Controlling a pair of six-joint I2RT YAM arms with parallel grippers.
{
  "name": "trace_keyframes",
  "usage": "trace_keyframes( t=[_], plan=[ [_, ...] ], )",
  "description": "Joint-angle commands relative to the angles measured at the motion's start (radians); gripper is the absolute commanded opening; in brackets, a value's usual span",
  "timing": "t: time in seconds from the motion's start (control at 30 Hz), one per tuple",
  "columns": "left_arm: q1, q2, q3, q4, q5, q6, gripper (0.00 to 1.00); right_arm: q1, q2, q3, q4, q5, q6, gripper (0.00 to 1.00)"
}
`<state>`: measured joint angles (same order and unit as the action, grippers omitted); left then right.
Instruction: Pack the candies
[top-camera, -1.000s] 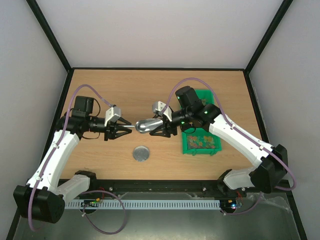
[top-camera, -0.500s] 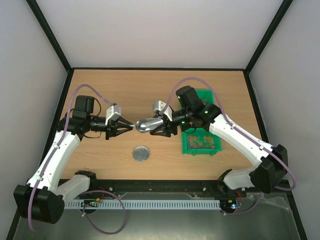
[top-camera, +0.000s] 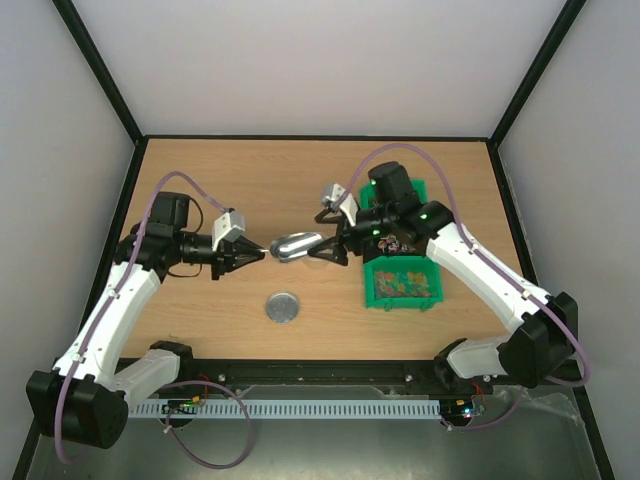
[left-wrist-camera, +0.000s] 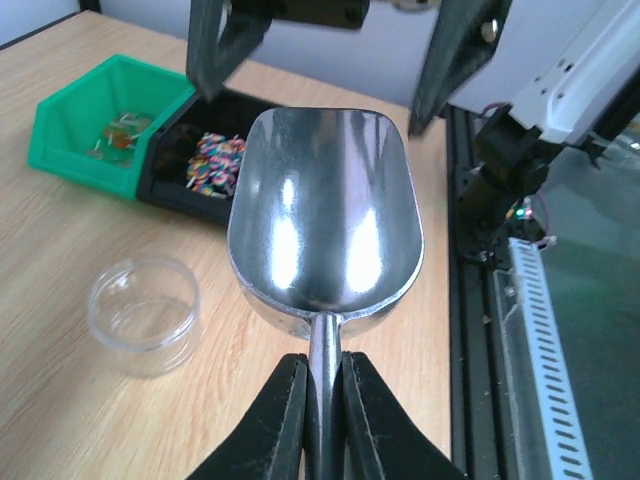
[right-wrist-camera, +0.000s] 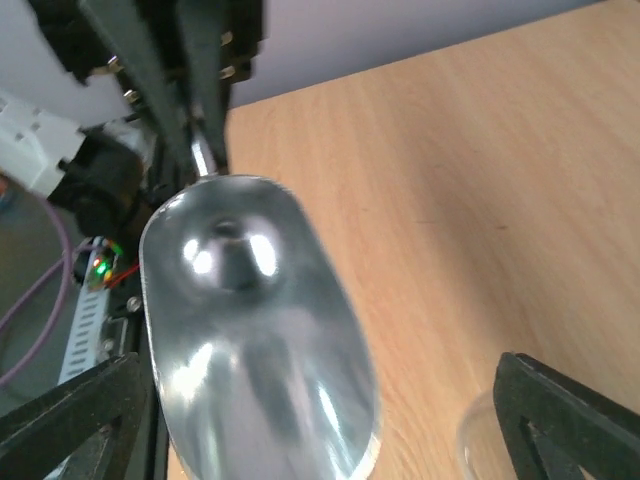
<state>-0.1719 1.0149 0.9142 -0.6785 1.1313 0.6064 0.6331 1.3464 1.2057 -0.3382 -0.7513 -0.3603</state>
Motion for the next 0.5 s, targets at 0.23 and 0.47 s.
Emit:
trace_keyframes(
  t=[0.23, 0.47],
  plan=[
    [0.005, -0.035, 0.107, 0.031, -0.291, -0.091, 0.02, -0.239, -0.073, 0.013, 0.016, -0.011, 0.196, 0.99],
    [0.003, 0.027, 0.195, 0.072, -0.453, -0.159, 0.02, -0.449, -0.033, 0.044, -0.124, 0.013, 0.194, 0.99]
  ],
)
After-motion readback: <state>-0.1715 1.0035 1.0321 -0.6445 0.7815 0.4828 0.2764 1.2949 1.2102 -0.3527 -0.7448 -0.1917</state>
